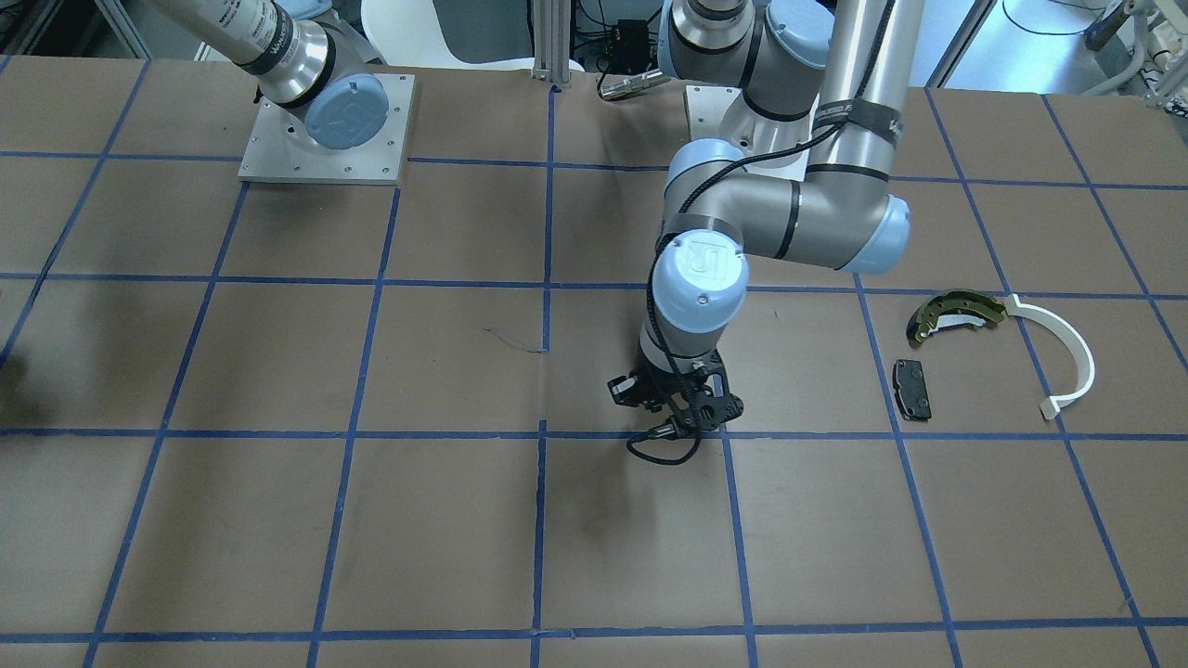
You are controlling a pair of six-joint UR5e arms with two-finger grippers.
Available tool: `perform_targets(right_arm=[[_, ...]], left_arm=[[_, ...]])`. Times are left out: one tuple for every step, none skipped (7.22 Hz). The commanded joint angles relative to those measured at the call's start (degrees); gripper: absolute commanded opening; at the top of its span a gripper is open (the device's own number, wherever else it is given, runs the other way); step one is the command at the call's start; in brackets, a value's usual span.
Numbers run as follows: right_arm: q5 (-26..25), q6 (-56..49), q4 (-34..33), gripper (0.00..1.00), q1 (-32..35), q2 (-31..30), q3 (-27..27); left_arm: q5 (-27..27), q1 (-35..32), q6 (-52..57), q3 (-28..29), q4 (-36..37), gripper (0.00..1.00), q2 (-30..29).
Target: Place bearing gear from tray to pile
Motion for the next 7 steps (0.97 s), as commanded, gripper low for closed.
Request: perform_targets(right_arm=[[-1.1,1.0,0.2,0.08,0.3,-1.8,0.1],[-1.2,3.4,1.6,0.09,1.2,-5.6,0.5],[-1.2,7.3,4.8,0.09,4.8,-9.3,1.3],[-1.3,13.7,7.0,0.09,9.0,-12.4,2.4],[-1.1,22.4,8.0,0.09,12.4,-15.7,5.2],[-1.2,29.7,7.9,0.10,18.3,-19.2,9.0],[-1.2,39.2,7.9,0.10,24.9,-21.7,12.0]], left_arm=[[7.0,8.5,16.2,1.5,-7.5,0.00,4.1],[8.7,12.8,23.7,1.2,-7.5,0.00,5.8],[8.6,17.8,30.0,0.9,-7.5,0.00,7.3],[8.4,22.4,37.0,0.3,-7.5,0.00,8.2],[8.0,27.2,45.3,-1.1,-7.5,0.00,8.9],[8.0,32.4,53.1,-3.1,-6.7,0.00,9.6],[7.9,38.1,60.6,-5.3,-5.1,0.00,9.8]])
